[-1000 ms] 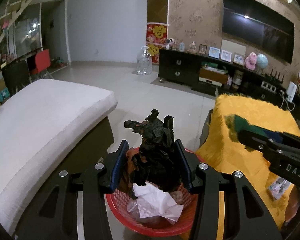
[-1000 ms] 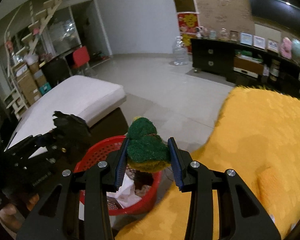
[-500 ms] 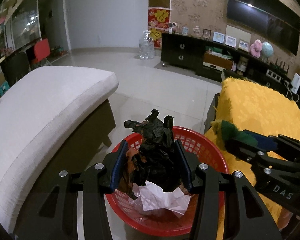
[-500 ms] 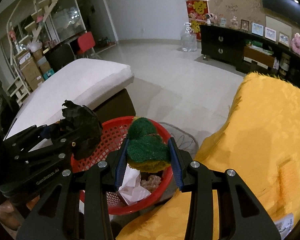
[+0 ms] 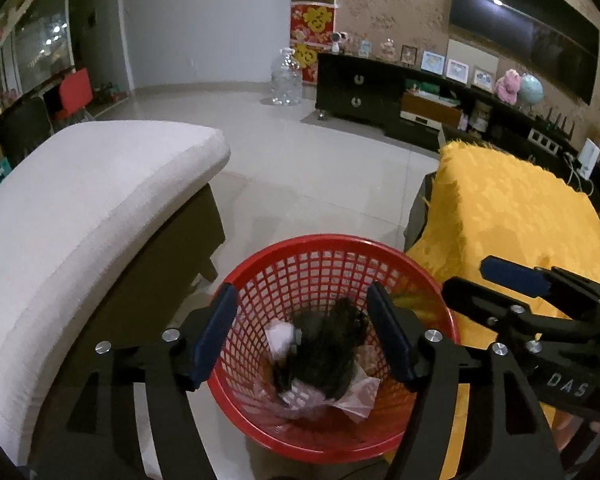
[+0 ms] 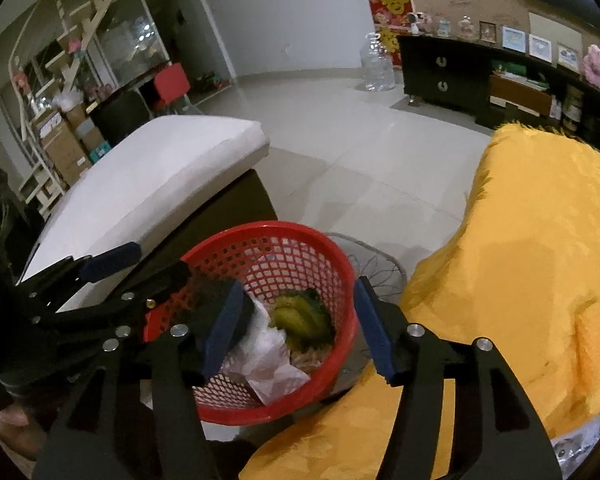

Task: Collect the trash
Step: 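Move both tools back over the table toward the snack packet and foam net, then grasp the cat-printed snack packet with the left gripper while the right grasps the yellow foam net, then carry both items over the red wastebasket and open both grippers to drop them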

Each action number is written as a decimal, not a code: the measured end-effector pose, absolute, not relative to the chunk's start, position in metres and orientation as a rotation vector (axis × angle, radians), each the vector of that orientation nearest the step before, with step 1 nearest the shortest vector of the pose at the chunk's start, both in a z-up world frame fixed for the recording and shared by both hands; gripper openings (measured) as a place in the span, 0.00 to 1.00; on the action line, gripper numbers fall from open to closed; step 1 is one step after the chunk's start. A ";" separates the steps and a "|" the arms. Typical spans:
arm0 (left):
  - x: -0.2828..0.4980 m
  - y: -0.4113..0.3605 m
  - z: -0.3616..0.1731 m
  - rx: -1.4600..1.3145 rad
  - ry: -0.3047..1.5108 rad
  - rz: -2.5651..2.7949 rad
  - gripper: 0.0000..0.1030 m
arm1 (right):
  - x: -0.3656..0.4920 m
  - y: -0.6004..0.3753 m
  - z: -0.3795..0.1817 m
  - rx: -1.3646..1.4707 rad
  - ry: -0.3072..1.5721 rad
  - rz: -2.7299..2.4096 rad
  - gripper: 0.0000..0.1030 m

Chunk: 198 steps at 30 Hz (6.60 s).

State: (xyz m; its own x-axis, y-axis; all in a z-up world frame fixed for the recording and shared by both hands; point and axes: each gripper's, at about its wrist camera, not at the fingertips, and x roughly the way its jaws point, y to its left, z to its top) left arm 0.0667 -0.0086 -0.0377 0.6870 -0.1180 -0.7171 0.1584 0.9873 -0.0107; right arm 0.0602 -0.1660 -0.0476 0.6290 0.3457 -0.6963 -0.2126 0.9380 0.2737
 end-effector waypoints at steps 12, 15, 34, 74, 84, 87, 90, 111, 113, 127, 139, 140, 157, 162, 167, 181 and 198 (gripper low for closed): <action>0.064 -0.002 -0.027 0.014 0.764 -0.140 0.70 | 0.046 -0.197 -0.024 0.176 0.760 0.218 0.60; 0.062 -0.004 -0.023 0.004 0.755 -0.155 0.72 | 0.039 -0.210 -0.015 0.169 0.734 0.172 0.67; 0.016 -0.109 -0.013 0.168 0.666 -0.443 0.77 | -0.065 -0.348 0.005 0.247 0.667 -0.205 0.75; -0.018 -0.300 -0.108 0.399 0.835 -0.854 0.79 | -0.137 -0.439 -0.022 0.466 0.671 -0.365 0.75; -0.018 -0.293 -0.103 0.350 0.867 -0.896 0.44 | -0.126 -0.429 -0.031 0.437 0.709 -0.319 0.75; -0.013 -0.280 -0.091 0.305 0.850 -0.882 0.43 | -0.121 -0.425 -0.037 0.419 0.729 -0.305 0.75; -0.006 -0.266 -0.081 0.258 0.834 -0.858 0.43 | -0.116 -0.419 -0.043 0.408 0.754 -0.283 0.75; 0.015 -0.193 -0.036 0.105 0.744 -0.743 0.44 | -0.072 -0.352 -0.110 0.145 0.988 -0.106 0.66; 0.015 -0.188 -0.034 0.097 0.739 -0.738 0.43 | -0.071 -0.351 -0.116 0.137 1.011 -0.107 0.58; 0.018 -0.173 -0.026 0.079 0.719 -0.704 0.44 | -0.071 -0.360 -0.104 0.161 0.953 -0.150 0.34; 0.020 -0.159 -0.015 0.078 0.670 -0.625 0.43 | -0.072 -0.361 -0.051 0.187 0.772 -0.227 0.34; 0.021 -0.157 -0.014 0.079 0.663 -0.610 0.44 | -0.072 -0.361 -0.048 0.191 0.764 -0.228 0.34; 0.039 -0.088 0.035 0.045 0.580 -0.408 0.44 | -0.014 -0.319 0.016 0.123 0.650 -0.144 0.34; 0.050 -0.064 0.048 0.078 0.555 -0.346 0.44 | 0.010 -0.299 0.032 0.111 0.628 -0.086 0.34; 0.061 -0.039 0.037 0.045 0.582 -0.288 0.44 | 0.034 -0.276 0.036 0.119 0.622 -0.003 0.34; 0.082 -0.001 0.001 -0.017 0.712 -0.205 0.44 | 0.062 -0.217 -0.001 0.116 0.720 0.149 0.34; 0.098 0.008 -0.040 0.025 0.916 -0.186 0.44 | 0.073 -0.155 -0.040 0.049 0.826 0.298 0.34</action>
